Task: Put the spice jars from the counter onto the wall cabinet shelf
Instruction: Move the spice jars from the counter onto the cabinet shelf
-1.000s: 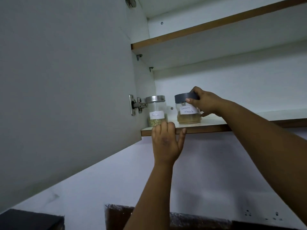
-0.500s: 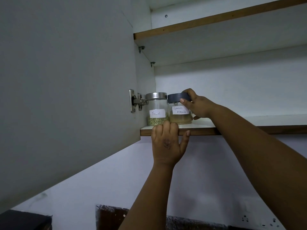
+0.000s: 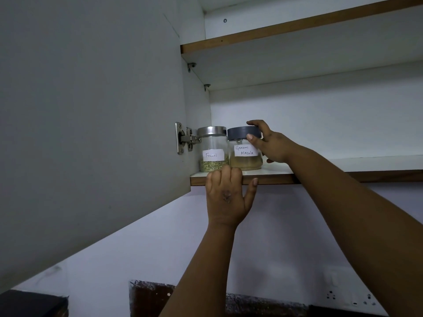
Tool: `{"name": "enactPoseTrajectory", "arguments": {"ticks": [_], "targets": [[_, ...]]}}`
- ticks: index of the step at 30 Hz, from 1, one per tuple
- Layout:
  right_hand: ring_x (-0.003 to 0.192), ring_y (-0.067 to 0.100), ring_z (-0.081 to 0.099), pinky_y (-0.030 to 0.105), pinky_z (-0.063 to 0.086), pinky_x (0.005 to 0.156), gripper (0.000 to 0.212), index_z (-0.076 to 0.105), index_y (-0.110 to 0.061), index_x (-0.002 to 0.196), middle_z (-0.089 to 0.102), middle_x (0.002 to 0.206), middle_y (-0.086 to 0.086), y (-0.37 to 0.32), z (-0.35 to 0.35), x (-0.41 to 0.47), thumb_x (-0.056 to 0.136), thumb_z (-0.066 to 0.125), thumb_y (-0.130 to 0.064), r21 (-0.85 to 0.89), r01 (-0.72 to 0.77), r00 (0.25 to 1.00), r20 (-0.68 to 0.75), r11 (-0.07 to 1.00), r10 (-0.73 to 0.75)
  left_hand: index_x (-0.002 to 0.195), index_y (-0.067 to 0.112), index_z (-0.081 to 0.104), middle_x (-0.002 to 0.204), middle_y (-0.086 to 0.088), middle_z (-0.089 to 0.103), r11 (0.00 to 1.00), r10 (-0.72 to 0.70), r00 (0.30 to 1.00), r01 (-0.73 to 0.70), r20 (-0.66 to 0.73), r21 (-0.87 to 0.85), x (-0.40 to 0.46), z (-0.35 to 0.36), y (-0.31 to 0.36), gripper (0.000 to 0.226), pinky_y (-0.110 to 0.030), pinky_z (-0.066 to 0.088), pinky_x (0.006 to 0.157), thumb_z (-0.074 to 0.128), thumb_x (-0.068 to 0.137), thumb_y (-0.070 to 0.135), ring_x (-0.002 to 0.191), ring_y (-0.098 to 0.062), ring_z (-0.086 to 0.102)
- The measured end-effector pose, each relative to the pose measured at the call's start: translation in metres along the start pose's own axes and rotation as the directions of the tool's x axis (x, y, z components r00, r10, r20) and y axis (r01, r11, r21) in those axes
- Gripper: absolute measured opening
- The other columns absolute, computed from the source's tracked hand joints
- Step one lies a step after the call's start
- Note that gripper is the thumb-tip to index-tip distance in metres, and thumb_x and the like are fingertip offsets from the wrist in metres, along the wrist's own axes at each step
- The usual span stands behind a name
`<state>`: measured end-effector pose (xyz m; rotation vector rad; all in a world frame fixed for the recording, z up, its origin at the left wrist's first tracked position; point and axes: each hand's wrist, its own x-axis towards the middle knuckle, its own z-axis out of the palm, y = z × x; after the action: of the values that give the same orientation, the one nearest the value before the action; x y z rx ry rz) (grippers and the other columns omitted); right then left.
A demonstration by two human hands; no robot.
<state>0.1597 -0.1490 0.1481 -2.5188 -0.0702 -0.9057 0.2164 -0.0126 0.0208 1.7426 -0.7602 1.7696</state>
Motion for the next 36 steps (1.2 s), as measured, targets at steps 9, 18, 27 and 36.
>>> {"name": "enactPoseTrajectory", "arguments": {"ticks": [9,18,27,36], "targets": [[0.099,0.029,0.056,0.031,0.044,0.080,0.054,0.016,-0.032,0.149,0.054,0.132,0.017,0.005,0.004,0.003,0.101,0.037,-0.043,0.042,0.006,1.000,-0.029,0.999,-0.005,0.082,0.013,0.056,0.080,-0.004,0.052,1.000,0.004,1.000,-0.004,0.008,-0.007,0.000,-0.001,-0.001,0.041,-0.030,0.035,0.080,0.039,0.095,0.048,0.077,-0.018,0.045],[0.087,0.026,0.057,0.029,0.038,0.075,0.061,0.007,-0.028,0.152,0.059,0.102,0.016,0.004,0.007,-0.012,0.102,0.041,-0.036,-0.047,-0.089,0.984,-0.160,0.995,0.080,0.081,0.012,0.055,0.079,-0.005,0.052,0.999,0.047,0.999,-0.048,0.017,0.016,0.001,-0.002,-0.005,0.039,-0.031,0.034,0.078,0.041,0.093,0.046,0.076,-0.020,0.044],[0.097,0.031,0.062,0.035,0.044,0.072,0.057,0.019,-0.028,0.148,0.063,0.109,0.009,0.008,-0.002,-0.075,0.097,0.031,-0.051,-0.429,-0.237,0.958,-0.250,0.872,0.137,0.087,0.010,0.056,0.084,-0.006,0.052,0.999,0.001,0.994,0.004,0.109,-0.043,0.002,-0.021,0.004,0.035,-0.034,0.041,0.079,0.045,0.095,0.042,0.080,-0.022,0.047],[0.143,0.032,0.024,0.051,0.027,0.113,0.056,0.044,-0.020,0.143,0.035,0.151,0.011,0.044,0.074,-0.187,0.088,0.055,-0.024,-0.414,0.000,0.835,-0.501,0.910,-0.227,0.123,0.008,0.057,0.124,-0.006,0.058,0.962,-0.158,0.973,0.191,0.170,-0.197,-0.030,-0.051,0.034,0.036,-0.036,0.042,0.098,0.052,0.094,0.029,0.117,-0.022,0.050]]}}
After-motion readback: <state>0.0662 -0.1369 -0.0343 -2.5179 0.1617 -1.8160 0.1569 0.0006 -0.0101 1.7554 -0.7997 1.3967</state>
